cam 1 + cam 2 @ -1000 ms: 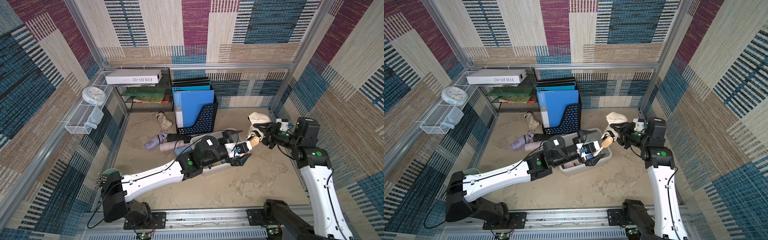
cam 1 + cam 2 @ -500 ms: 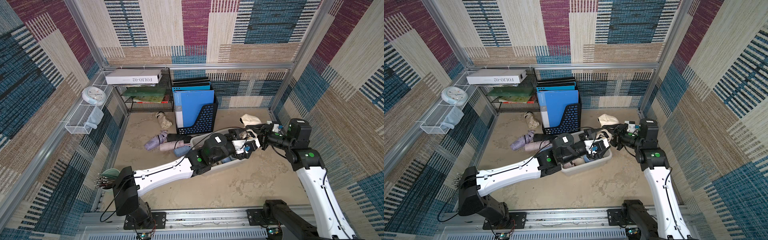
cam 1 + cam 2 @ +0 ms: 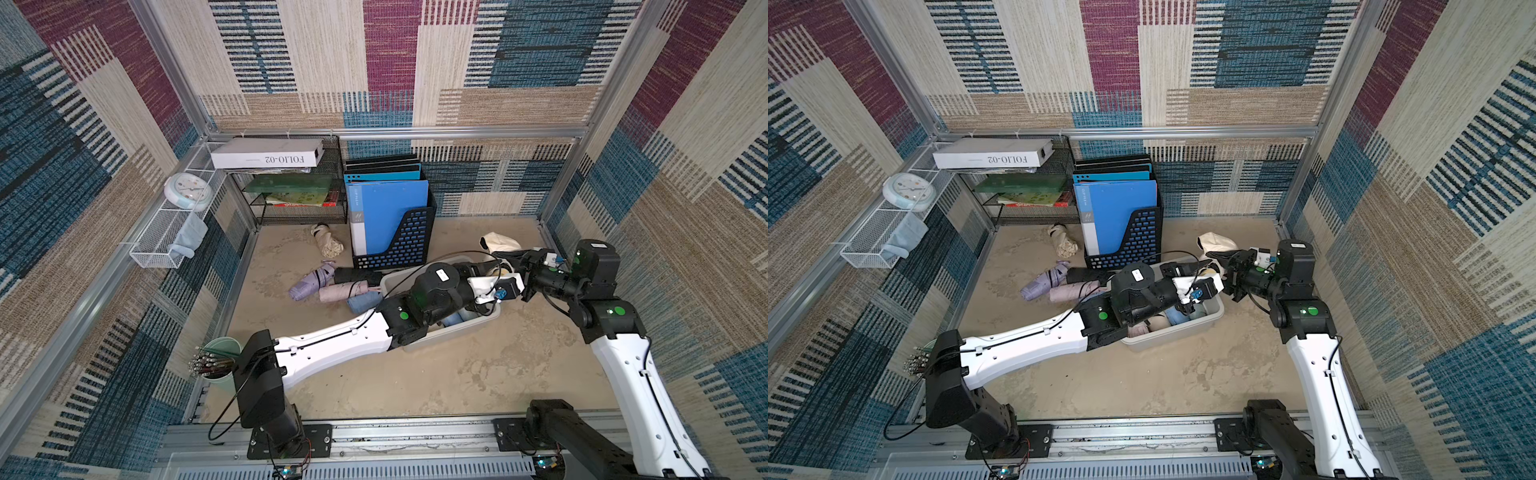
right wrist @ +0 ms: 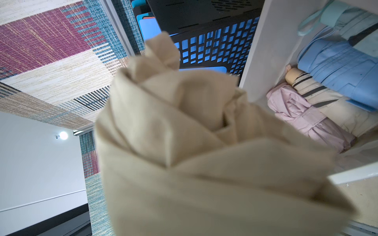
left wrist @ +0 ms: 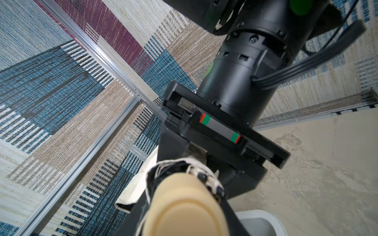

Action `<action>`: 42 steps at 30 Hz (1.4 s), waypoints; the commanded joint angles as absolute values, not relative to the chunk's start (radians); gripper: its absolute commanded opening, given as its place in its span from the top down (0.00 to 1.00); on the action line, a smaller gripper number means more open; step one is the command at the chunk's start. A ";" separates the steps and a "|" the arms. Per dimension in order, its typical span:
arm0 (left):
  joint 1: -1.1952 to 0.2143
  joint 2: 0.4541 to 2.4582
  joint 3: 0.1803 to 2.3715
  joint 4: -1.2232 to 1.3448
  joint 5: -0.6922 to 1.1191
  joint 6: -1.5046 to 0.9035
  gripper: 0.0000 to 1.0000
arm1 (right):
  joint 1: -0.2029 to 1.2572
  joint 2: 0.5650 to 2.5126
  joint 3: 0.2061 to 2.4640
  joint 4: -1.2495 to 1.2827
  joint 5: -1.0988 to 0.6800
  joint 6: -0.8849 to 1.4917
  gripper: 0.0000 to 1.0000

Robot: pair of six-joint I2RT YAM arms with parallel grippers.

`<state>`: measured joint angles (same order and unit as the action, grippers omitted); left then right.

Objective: Put the umbrella into the storage box
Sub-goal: Pick up the umbrella from the center of the board.

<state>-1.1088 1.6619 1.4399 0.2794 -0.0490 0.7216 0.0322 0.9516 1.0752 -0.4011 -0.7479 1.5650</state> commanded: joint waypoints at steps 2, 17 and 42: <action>-1.111 1.676 1.458 0.264 -0.009 0.701 0.65 | 0.039 0.945 1.075 -0.316 -0.816 1.531 0.77; -1.107 1.664 1.491 0.181 -0.048 0.655 1.00 | 0.030 0.953 1.086 -0.307 -0.743 1.455 0.25; -0.698 1.455 1.446 -0.273 0.663 0.078 1.00 | 0.129 0.872 1.144 -0.648 -0.732 -0.275 0.30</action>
<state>-0.7151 1.4685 1.4292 -0.2707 0.5068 0.1165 0.1062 0.8982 1.1812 -0.6186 -0.6273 0.0257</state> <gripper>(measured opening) 0.389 0.691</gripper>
